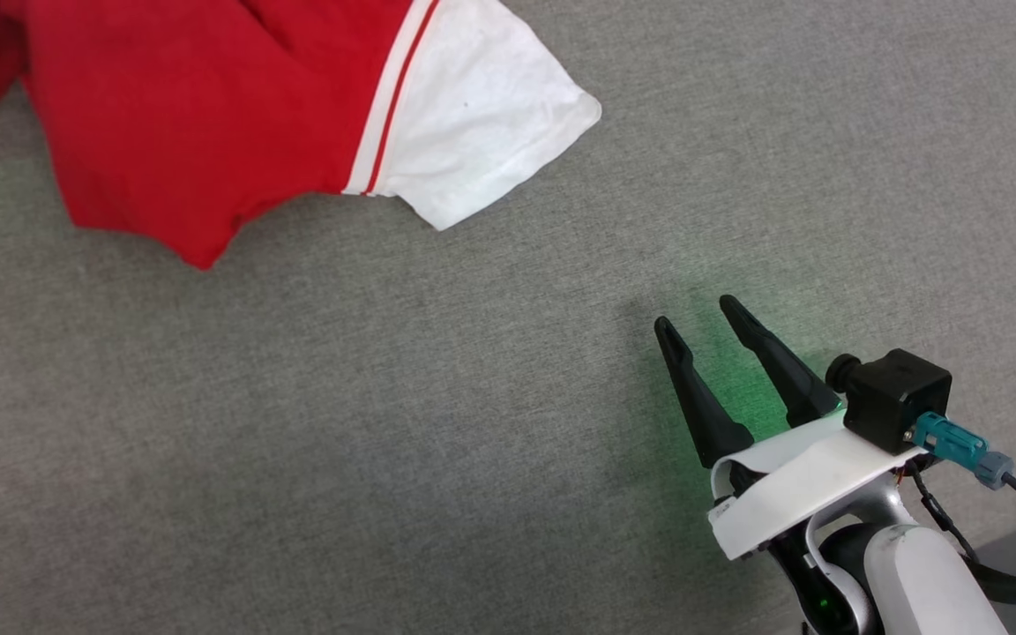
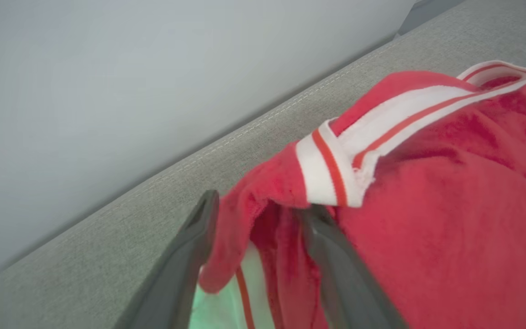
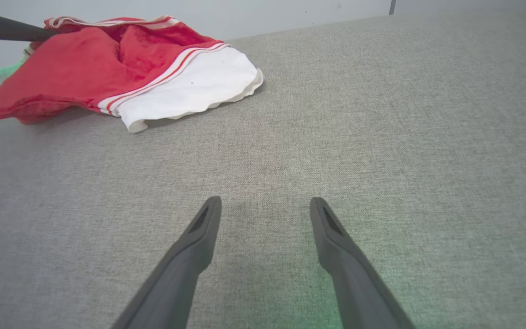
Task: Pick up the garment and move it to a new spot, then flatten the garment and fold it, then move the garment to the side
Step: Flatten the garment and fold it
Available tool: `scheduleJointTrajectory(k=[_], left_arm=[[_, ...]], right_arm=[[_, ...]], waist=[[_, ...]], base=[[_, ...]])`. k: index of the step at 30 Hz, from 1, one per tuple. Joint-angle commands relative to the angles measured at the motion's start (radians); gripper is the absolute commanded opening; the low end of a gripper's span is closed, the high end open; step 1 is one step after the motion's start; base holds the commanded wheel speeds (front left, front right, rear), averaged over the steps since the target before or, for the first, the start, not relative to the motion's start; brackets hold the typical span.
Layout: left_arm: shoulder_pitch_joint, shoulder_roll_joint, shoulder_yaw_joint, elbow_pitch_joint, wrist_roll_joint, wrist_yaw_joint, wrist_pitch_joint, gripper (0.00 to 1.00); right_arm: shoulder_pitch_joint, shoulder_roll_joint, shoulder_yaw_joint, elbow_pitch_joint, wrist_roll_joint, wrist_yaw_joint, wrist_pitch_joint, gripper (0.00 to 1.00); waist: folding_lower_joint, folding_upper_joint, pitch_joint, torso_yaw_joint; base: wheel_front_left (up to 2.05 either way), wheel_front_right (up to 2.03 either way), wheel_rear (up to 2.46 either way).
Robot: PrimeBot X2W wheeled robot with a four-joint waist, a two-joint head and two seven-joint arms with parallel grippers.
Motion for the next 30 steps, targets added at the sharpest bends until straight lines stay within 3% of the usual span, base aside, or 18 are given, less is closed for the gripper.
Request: scheduleJointTrajectory(k=[1, 9, 20, 25, 28, 30], left_arm=[[0.003, -0.008, -0.001, 0.017, 0.012, -0.005, -0.018, 1.00], [0.022, -0.031, -0.008, -0.008, 0.012, -0.007, -0.080, 1.00], [0.264, 0.029, 0.022, -0.224, -0.114, -0.005, -0.426, 1.00], [0.426, 0.033, 0.041, -0.321, -0.117, 0.070, -0.591, 1.00], [0.526, 0.030, 0.092, -0.388, -0.134, 0.119, -0.614, 1.00], [0.590, 0.016, 0.180, -0.434, -0.103, 0.150, -0.616, 1.00]], right_arm=[[-0.010, 0.002, -0.005, 0.004, -0.006, -0.001, -0.002, 1.00], [-0.016, 0.002, -0.020, 0.009, -0.030, -0.001, 0.019, 1.00], [-0.003, 0.001, -0.125, -0.053, -0.121, -0.001, 0.153, 1.00], [-0.015, -0.017, -0.178, -0.107, -0.137, -0.001, 0.254, 1.00], [-0.031, -0.051, -0.198, -0.129, -0.128, -0.001, 0.335, 1.00], [-0.044, -0.075, -0.209, -0.139, -0.121, -0.001, 0.397, 1.00]], waist=[[0.0000, 0.0000, -0.008, 0.012], [0.0000, 0.0000, -0.059, 0.069], [0.0000, 0.0000, -0.188, 0.215], [0.0000, 0.0000, -0.229, 0.293], [0.0000, 0.0000, -0.243, 0.342], [0.0000, 0.0000, -0.247, 0.376]], base=[[0.00, 0.00, 0.00], [0.00, 0.00, 0.00], [0.00, 0.00, 0.00], [0.00, 0.00, 0.00], [0.00, 0.00, 0.00], [0.00, 0.00, 0.00]])
